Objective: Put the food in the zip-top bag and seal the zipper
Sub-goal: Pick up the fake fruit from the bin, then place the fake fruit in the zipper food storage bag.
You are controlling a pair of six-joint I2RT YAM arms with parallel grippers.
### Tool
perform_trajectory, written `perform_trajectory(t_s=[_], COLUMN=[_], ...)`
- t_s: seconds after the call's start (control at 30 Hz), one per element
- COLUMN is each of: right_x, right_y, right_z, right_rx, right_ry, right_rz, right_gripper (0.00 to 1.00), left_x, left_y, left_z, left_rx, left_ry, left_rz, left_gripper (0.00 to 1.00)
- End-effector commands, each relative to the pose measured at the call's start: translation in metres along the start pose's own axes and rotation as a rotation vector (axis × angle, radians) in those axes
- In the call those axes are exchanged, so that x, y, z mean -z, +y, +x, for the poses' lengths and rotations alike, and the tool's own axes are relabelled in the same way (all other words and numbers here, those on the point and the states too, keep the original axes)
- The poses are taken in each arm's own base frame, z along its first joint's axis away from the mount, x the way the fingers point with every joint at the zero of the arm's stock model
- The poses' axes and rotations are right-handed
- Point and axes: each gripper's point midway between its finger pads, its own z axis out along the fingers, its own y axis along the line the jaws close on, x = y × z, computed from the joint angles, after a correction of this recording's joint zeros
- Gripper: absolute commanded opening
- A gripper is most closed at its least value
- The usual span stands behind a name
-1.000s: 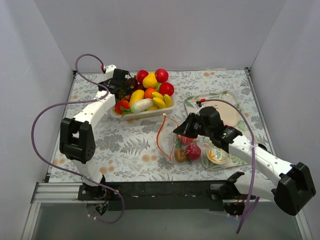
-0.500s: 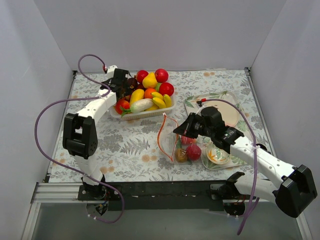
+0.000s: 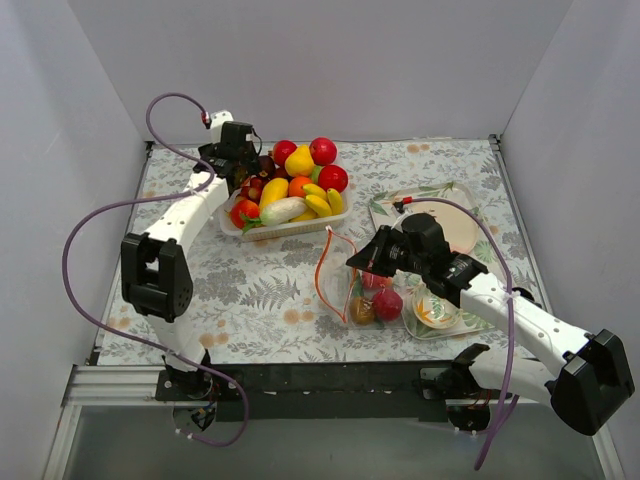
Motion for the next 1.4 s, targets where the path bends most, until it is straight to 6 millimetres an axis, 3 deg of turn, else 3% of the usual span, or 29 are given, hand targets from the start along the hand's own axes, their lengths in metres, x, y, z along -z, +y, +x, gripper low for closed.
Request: perform_trajectory(t_s=[0.0, 0.13, 0.2, 0.23, 0.33, 0.37, 0.4, 0.47, 0.5, 0.6, 0.77, 0.8, 1.1, 1.17, 1.3, 1.33, 1.37], right_x=[0.000, -0.002, -0.003, -0.003, -0.004, -0.004, -0.005, -0.007, -0.009, -0.011, -0.011, -0.010, -0.002, 0.000, 0.005, 0.006, 0.008], right_y=[0.010, 0.010, 0.014, 0.015, 0.018, 0.021, 0.020, 0.020, 0.021, 0.024, 0.025, 0.028, 0.042, 0.043, 0.046, 0.047, 0.049], right_z=[-0.007, -0.008, -0.009, -0.010, -0.014, -0.015, -0.017, -0.018, -0.019, -0.021, -0.025, -0.028, -0.034, -0.033, -0.034, -0.034, -0.035], right_rx=[0.014, 0.016, 0.018, 0.019, 0.022, 0.024, 0.025, 0.025, 0.022, 0.021, 0.015, 0.016, 0.024, 0.025, 0.027, 0.026, 0.025], right_ry=[-0.023, -0.022, -0.019, -0.019, -0.026, -0.032, -0.034, -0.033, -0.033, -0.031, -0.045, -0.053, -0.070, -0.070, -0.078, -0.077, -0.082], right_rz=[-0.040, -0.038, -0.044, -0.044, -0.047, -0.052, -0.047, -0.042, -0.037, -0.038, -0.031, -0.035, -0.047, -0.047, -0.052, -0.054, -0.059], right_gripper=[0.01, 0.01, 0.01, 0.01, 0.01, 0.01, 0.01, 0.01, 0.01, 0.01, 0.01, 0.01, 0.01, 0.01, 0.01, 0.01, 0.01], left_x=[0.041, 0.071, 0.084, 0.100, 0.123, 0.138, 0.151, 0.177, 0.190, 0.227, 0.267, 0.277, 0.288, 0.276, 0.270, 0.269, 0.268], left_y=[0.001, -0.006, -0.011, -0.011, -0.023, -0.022, -0.034, -0.041, -0.052, -0.066, -0.081, -0.086, -0.120, -0.123, -0.128, -0.130, -0.132], left_z=[-0.055, -0.070, -0.064, -0.069, -0.038, -0.029, -0.015, -0.005, 0.018, 0.050, 0.076, 0.090, 0.140, 0.146, 0.152, 0.153, 0.152], left_rx=[0.048, 0.074, 0.085, 0.100, 0.124, 0.133, 0.132, 0.131, 0.124, 0.137, 0.196, 0.185, 0.155, 0.142, 0.135, 0.131, 0.130], left_ry=[-0.111, -0.128, -0.088, -0.098, -0.010, -0.003, 0.026, 0.029, 0.076, 0.145, 0.220, 0.261, 0.358, 0.362, 0.375, 0.375, 0.372], left_rz=[0.061, 0.160, 0.223, 0.261, 0.393, 0.432, 0.485, 0.547, 0.591, 0.699, 0.844, 0.883, 0.939, 0.886, 0.871, 0.872, 0.870], left_gripper=[0.45, 0.45, 0.45, 0.44, 0.44, 0.44, 0.44, 0.44, 0.44, 0.44, 0.44, 0.44, 0.44, 0.52, 0.73, 0.83, 0.85])
